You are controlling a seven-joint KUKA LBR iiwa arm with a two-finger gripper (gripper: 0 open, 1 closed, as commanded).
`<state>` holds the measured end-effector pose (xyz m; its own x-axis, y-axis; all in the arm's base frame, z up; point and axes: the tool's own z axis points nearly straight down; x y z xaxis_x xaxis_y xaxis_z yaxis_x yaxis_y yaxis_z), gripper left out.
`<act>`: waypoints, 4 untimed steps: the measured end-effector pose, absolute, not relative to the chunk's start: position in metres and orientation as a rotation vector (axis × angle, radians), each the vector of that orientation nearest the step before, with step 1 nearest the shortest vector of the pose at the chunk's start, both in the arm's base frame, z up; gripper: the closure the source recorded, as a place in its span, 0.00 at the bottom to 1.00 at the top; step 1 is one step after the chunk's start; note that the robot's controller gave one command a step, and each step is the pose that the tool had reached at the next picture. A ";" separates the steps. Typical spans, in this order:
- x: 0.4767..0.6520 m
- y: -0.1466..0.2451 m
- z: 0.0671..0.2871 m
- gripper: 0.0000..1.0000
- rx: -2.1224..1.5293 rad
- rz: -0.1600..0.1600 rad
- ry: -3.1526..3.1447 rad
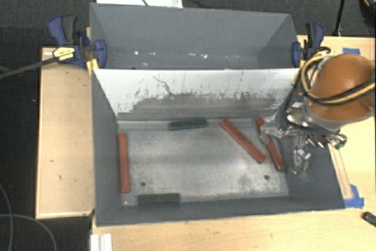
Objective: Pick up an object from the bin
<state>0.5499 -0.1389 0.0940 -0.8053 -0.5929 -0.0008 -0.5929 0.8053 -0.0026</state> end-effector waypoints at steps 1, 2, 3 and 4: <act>0.557 -0.116 0.070 0.00 -1.737 0.014 2.613; 0.571 -0.094 0.071 0.00 -1.994 0.000 2.421; 0.577 -0.080 0.071 0.00 -1.963 -0.001 2.445; 0.582 -0.068 0.071 0.00 -1.926 -0.001 2.474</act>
Offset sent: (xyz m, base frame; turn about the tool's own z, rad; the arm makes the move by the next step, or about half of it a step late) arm 0.0068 0.0174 -0.0240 -0.5396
